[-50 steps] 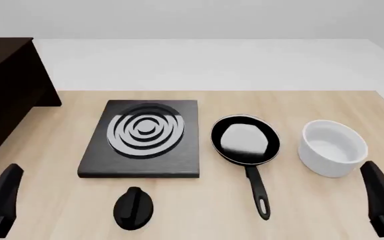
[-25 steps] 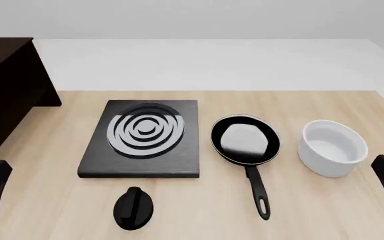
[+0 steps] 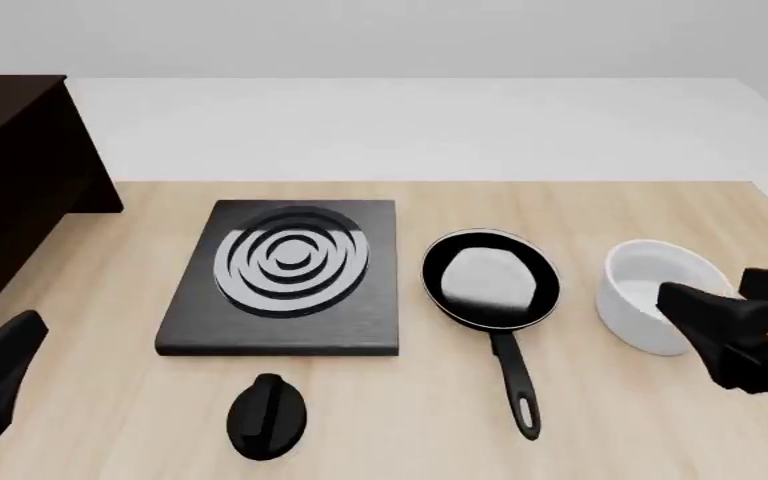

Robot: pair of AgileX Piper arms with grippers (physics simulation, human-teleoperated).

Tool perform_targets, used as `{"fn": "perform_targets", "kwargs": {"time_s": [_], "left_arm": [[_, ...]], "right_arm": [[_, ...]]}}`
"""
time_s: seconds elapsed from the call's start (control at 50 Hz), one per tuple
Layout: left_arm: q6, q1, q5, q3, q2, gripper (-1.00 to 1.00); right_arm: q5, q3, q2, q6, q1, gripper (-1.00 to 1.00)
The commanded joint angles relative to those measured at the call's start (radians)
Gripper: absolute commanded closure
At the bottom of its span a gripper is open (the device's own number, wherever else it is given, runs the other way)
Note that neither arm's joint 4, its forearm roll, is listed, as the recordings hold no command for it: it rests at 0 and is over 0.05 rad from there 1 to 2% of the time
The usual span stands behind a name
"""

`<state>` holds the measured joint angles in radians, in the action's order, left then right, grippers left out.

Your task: Put the frying pan on the cabinet shelf.

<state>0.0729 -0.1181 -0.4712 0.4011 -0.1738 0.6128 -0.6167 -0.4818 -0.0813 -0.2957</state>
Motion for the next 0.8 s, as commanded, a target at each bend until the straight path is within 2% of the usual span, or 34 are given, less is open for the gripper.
{"fn": "perform_targets", "kwargs": {"time_s": [0.02, 0.08, 0.14, 0.34, 0.4, 0.44, 0.48, 0.62, 0.66, 0.8], "left_arm": [[-0.016, 0.023, 0.060, 0.110, -0.169, -1.00], [-0.006, 0.014, 0.079, 0.131, -0.192, -1.00], [-0.019, -0.037, 0.064, 0.123, -0.181, -1.00], [-0.018, -0.023, 0.066, 0.101, -0.172, -1.00], [-0.014, -0.020, 0.075, 0.100, -0.184, -1.00], [-0.021, -0.014, 0.084, 0.096, -0.191, -1.00], [-0.022, -0.012, 0.089, 0.090, -0.195, -1.00], [-0.021, -0.010, 0.099, 0.065, -0.195, -1.00], [-0.025, -0.006, 0.121, 0.049, -0.214, -1.00], [-0.038, -0.003, 0.107, 0.076, -0.218, -1.00]], "right_arm": [[0.038, -0.019, -0.176, 0.007, -0.051, -1.00], [0.021, 0.015, -0.192, -0.019, -0.068, -1.00], [-0.008, 0.047, -0.224, -0.034, -0.080, -1.00], [-0.045, 0.024, -0.331, -0.038, -0.101, -1.00], [-0.036, -0.001, -0.356, -0.064, -0.116, -1.00], [-0.028, -0.007, -0.382, -0.054, -0.136, -1.00], [-0.022, -0.006, -0.398, -0.080, -0.156, -1.00], [-0.007, -0.040, -0.439, -0.062, -0.138, -1.00], [0.012, -0.087, -0.472, -0.061, -0.140, -1.00], [-0.011, -0.072, -0.523, -0.061, -0.143, -1.00]]}}
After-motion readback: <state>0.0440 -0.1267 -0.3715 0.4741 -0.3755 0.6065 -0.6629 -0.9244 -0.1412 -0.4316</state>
